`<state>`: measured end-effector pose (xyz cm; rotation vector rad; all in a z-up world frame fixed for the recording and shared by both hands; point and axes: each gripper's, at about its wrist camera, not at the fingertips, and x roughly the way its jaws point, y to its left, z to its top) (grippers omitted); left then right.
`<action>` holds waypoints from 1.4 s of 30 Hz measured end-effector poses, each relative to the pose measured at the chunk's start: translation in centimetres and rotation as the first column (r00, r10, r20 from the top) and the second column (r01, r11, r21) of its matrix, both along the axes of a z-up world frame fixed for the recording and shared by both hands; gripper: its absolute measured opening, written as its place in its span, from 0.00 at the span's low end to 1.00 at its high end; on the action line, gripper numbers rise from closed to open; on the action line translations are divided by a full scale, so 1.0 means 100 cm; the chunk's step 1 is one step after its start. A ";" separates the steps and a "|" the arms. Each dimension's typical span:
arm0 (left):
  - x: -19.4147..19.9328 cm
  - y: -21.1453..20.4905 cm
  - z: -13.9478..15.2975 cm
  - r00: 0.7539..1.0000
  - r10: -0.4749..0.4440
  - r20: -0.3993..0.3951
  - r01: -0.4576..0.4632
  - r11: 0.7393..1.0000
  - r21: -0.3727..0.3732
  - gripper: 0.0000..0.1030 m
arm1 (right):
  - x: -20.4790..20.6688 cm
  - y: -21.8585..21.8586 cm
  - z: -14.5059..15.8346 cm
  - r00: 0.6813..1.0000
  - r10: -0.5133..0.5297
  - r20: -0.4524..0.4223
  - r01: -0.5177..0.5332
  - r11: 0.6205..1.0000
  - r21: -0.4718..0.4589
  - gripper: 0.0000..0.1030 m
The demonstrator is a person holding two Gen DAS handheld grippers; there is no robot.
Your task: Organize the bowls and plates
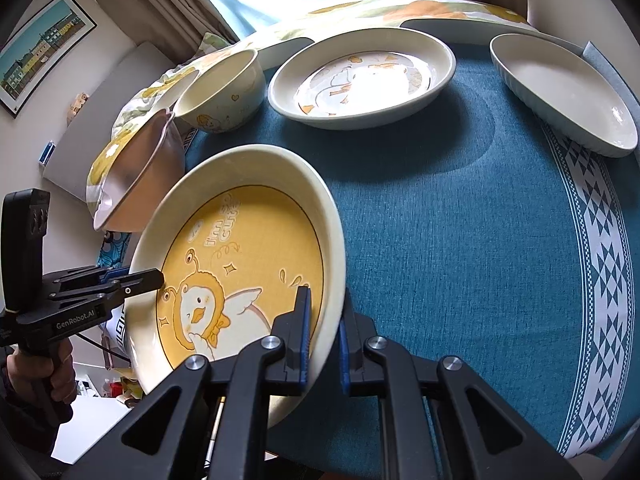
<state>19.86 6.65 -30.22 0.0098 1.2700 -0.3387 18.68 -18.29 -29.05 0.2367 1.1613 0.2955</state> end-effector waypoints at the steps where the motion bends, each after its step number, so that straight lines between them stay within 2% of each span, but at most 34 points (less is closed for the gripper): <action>1: 0.001 -0.002 0.000 1.000 0.002 0.002 -0.002 1.000 0.002 0.16 | 0.000 0.001 -0.001 1.000 0.001 -0.003 -0.001 1.000 -0.002 0.11; 14: 0.001 -0.006 0.014 0.998 0.024 0.061 -0.028 0.998 0.051 0.16 | 0.006 0.006 -0.005 0.999 0.016 -0.028 -0.016 1.000 -0.012 0.11; 23: 0.002 -0.016 0.011 0.998 0.018 0.054 -0.024 0.992 0.121 0.16 | 0.003 0.009 -0.002 1.000 0.016 -0.002 -0.016 0.999 -0.049 0.12; 25: 0.002 -0.018 0.008 0.999 0.022 0.045 -0.028 0.991 0.128 0.16 | 0.002 0.008 0.000 1.000 0.020 0.010 -0.019 0.999 -0.048 0.16; 27: 0.002 -0.019 0.005 0.999 0.024 0.034 -0.027 0.992 0.120 0.17 | 0.002 0.008 0.001 1.000 0.021 0.018 -0.020 0.999 -0.049 0.29; 28: 0.001 -0.018 0.004 0.999 0.024 0.027 -0.027 0.994 0.110 0.17 | 0.001 0.008 0.002 1.000 0.021 0.021 -0.020 0.999 -0.049 0.45; 29: 0.002 -0.018 0.004 0.999 0.028 0.022 -0.030 0.994 0.102 0.18 | 0.001 0.007 0.003 1.000 0.020 0.024 -0.019 0.999 -0.048 0.61; 30: 0.001 -0.018 0.003 0.999 0.031 0.019 -0.032 0.994 0.100 0.20 | 0.000 0.006 0.003 0.999 0.017 0.029 -0.015 0.999 -0.044 0.68; 31: 0.001 -0.018 0.001 0.999 0.033 0.014 -0.034 0.994 0.102 0.29 | -0.001 0.005 0.004 0.999 0.013 0.032 -0.011 0.999 -0.040 0.68; 32: 0.001 -0.018 0.000 0.999 0.036 0.011 -0.037 0.993 0.108 0.51 | -0.002 0.004 0.005 0.999 0.008 0.034 -0.006 0.999 -0.039 0.68; 33: -0.001 -0.018 0.000 0.999 0.041 0.017 -0.043 0.993 0.111 0.66 | -0.003 0.003 0.005 0.999 0.004 0.034 -0.003 0.999 -0.037 0.68; 34: -0.003 -0.018 0.002 0.998 0.048 0.032 -0.052 0.993 0.110 0.86 | -0.004 0.002 0.006 0.999 0.001 0.035 0.000 0.999 -0.035 0.68; 35: -0.005 -0.018 0.004 0.997 0.054 0.047 -0.058 0.993 0.102 0.89 | -0.005 0.001 0.007 0.999 0.001 0.037 0.001 0.999 -0.037 0.69; 40: -0.013 -0.015 0.019 0.996 0.066 0.056 -0.071 0.994 0.084 0.89 | -0.012 -0.004 0.018 0.998 -0.013 0.056 0.016 0.999 -0.050 0.69; 41: -0.015 -0.017 0.025 0.996 0.065 0.063 -0.070 0.994 0.079 0.89 | -0.013 -0.006 0.022 0.998 -0.018 0.056 0.021 0.999 -0.050 0.73; 42: -0.017 -0.018 0.035 0.995 0.061 0.076 -0.066 0.995 0.075 0.89 | -0.014 -0.009 0.028 0.998 -0.025 0.059 0.028 0.998 -0.049 0.83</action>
